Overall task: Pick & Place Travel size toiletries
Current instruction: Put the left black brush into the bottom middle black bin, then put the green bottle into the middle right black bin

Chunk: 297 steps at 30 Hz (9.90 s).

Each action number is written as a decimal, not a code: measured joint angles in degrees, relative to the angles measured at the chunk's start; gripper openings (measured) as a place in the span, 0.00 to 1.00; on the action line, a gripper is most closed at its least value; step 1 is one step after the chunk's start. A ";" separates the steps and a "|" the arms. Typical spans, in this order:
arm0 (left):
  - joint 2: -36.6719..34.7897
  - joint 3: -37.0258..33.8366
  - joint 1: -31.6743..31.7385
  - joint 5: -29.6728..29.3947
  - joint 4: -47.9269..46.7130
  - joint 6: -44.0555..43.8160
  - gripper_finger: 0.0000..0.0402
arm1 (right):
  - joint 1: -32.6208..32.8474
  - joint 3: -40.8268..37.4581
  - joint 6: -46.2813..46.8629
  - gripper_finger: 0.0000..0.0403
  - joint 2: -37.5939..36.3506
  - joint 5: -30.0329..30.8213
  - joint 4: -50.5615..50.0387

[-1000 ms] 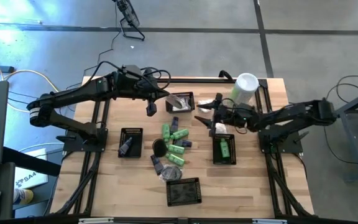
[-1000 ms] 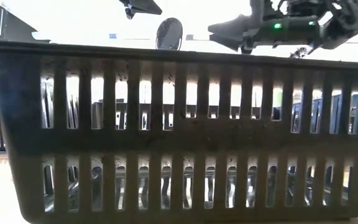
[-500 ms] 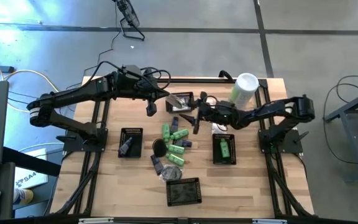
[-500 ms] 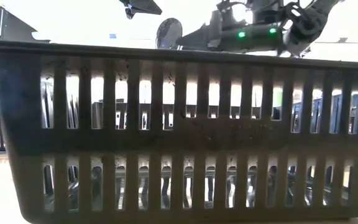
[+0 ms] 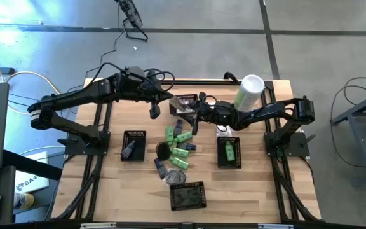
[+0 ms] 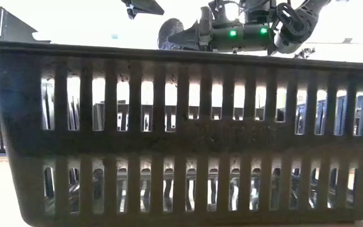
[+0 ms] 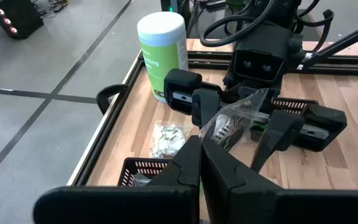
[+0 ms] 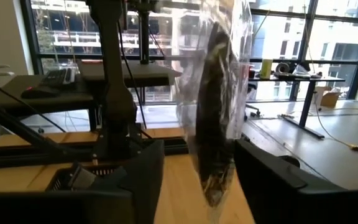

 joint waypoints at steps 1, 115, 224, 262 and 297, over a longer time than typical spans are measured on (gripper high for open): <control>0.00 0.00 0.00 0.02 -0.02 0.00 0.00 | 0.00 -0.02 0.00 0.42 0.00 0.00 -0.02; -31.10 -34.91 -0.01 1.79 20.39 -10.52 0.08 | 25.56 10.84 21.36 0.06 -18.84 13.88 -56.51; -30.56 -34.82 0.00 -1.14 11.86 -10.75 0.08 | 37.18 14.45 48.50 0.01 2.80 7.57 -71.88; -30.56 -34.82 0.00 -0.98 11.87 -10.75 0.08 | 37.67 9.25 48.57 0.01 2.84 5.46 -61.24; -30.53 -34.82 0.00 -1.16 11.27 -10.14 0.08 | 26.78 9.33 23.08 0.01 -10.19 20.04 -61.08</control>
